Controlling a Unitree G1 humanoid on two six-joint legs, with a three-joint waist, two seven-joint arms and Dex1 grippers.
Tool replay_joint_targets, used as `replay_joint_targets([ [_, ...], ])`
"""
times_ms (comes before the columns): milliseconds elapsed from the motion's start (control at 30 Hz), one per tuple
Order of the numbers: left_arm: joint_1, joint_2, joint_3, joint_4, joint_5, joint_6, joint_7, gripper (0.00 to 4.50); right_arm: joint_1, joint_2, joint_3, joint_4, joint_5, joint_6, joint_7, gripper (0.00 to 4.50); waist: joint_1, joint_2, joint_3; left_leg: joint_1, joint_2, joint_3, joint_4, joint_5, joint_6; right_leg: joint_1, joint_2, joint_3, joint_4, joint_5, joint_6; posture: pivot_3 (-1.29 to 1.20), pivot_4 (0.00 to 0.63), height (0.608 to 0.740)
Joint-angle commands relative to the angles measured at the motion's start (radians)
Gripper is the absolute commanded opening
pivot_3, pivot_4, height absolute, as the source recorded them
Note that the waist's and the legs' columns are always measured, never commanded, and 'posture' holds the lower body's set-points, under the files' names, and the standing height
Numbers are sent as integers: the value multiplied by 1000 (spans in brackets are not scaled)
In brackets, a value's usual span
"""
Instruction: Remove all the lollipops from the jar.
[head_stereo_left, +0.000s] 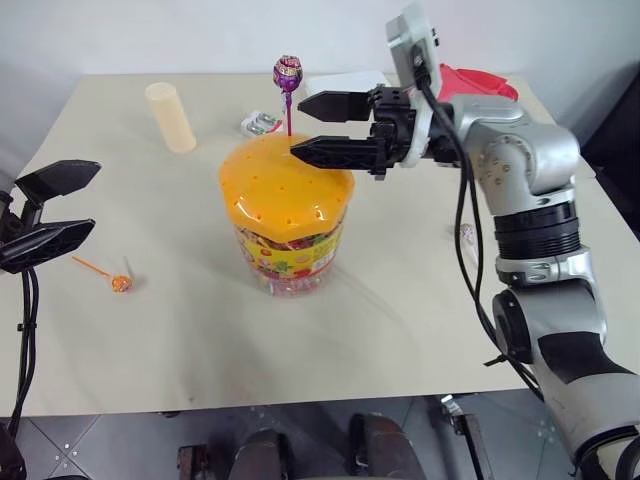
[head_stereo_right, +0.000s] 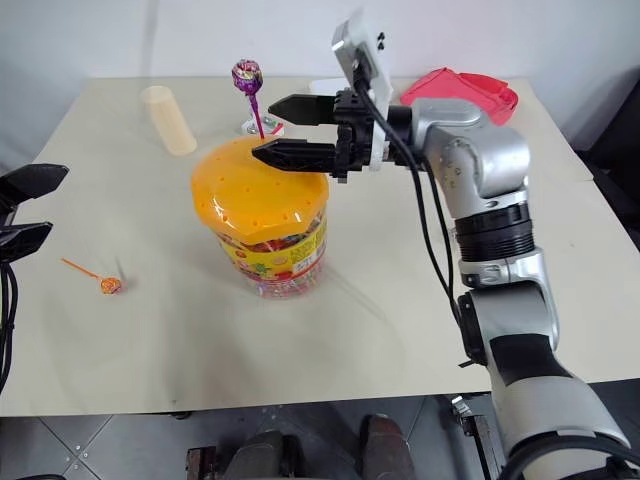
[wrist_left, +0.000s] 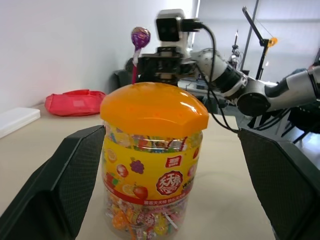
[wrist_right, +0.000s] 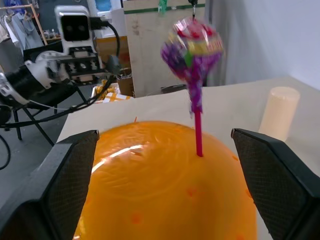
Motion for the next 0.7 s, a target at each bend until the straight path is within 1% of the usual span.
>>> replay_joint_targets([
  [33, 33, 11, 70, -69, -27, 17, -75, 4500, -86, 64, -7, 68, -26, -77, -4, 3887, -12, 0, 0, 0, 0, -1, 0, 0, 0, 0, 0, 0, 1, 0, 0, 0, 150, 740],
  [200, 62, 4, 110, -112, -32, 38, -55, 4500, -124, 100, -31, 118, -38, -117, 8, 2175, -16, 0, 0, 0, 0, -7, 0, 0, 0, 0, 0, -1, 6, 0, 0, 0, 150, 740],
  [267, 72, 1, 123, -123, -32, 44, -52, 4500, -131, 104, -37, 123, -40, -125, 12, 1421, -15, 0, 0, 0, -1, -7, 0, 0, 0, 1, -1, -1, 6, 0, 0, 0, 150, 740],
  [400, 85, -3, 137, -141, -35, 51, -47, 4500, -167, 97, -68, 126, -37, -151, 8, 64, -15, 0, 0, 0, -1, -7, 0, 0, 0, 1, -1, -1, 6, 0, 0, 0, 150, 740],
  [567, 70, -5, 129, -140, -30, 58, -46, 4500, -214, 78, -112, 138, -41, -167, -13, 23, -18, 0, 0, 0, -1, -7, 0, 0, 0, 1, -1, -1, 6, 0, 0, 0, 150, 740],
  [700, 44, -3, 114, -134, -28, 60, -51, 4500, -280, 17, -177, 173, -41, -156, -78, 23, -12, 0, 0, 0, -1, -7, 0, 0, -1, 1, -1, -1, 6, 0, 0, 0, 150, 740],
])
